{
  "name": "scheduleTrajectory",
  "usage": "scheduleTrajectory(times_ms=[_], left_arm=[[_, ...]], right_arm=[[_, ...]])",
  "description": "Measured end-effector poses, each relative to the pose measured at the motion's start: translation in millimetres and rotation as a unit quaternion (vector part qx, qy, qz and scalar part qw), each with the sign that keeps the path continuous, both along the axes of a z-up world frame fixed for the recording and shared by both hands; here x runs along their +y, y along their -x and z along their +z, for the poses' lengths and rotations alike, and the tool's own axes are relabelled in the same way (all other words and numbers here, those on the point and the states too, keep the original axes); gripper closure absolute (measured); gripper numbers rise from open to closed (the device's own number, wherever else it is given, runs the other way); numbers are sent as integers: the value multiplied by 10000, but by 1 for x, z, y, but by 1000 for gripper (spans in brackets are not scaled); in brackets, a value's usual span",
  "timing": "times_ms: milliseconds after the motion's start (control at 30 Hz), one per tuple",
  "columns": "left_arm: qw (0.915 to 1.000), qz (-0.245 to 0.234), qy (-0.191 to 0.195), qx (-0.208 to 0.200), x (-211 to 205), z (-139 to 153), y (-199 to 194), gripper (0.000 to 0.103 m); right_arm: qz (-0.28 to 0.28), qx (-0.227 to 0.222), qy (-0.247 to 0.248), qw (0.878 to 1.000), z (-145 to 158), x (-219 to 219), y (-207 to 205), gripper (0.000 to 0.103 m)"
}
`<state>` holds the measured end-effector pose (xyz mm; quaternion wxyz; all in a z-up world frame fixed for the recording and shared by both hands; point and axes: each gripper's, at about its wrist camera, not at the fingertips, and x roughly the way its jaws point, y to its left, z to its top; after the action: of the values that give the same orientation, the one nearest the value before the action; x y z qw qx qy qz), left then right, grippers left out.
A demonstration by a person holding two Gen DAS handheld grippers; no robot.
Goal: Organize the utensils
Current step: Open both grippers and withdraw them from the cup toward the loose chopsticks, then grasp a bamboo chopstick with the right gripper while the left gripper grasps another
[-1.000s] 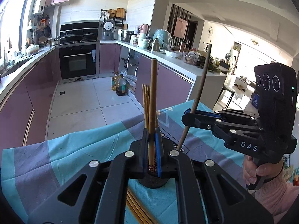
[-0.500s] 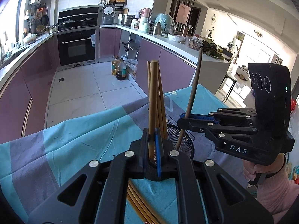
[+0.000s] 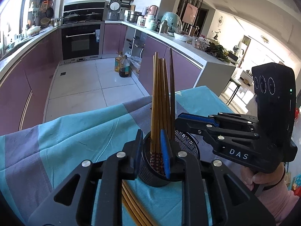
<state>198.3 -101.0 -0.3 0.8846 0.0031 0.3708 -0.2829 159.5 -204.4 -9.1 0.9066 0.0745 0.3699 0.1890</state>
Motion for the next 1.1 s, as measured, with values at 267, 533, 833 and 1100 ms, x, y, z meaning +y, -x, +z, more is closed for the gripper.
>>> scheduleTrajectory(times_ms=[267,533,833,1100], left_arm=[[9984,268,35,-493,24,9,33,75],[9959,530,-77,-725,63,-5,74,59],[9935,959,-506,-342,93,-64,107,49],[9915,1102,-692,-28,99,-92,114,49]], right_arm=[[117,-319,-28,9994,13,1,26,83],[673,-568,-81,9961,13,19,77,72],[1110,315,157,9932,-57,69,92,69],[1140,727,308,9903,-84,88,93,69]])
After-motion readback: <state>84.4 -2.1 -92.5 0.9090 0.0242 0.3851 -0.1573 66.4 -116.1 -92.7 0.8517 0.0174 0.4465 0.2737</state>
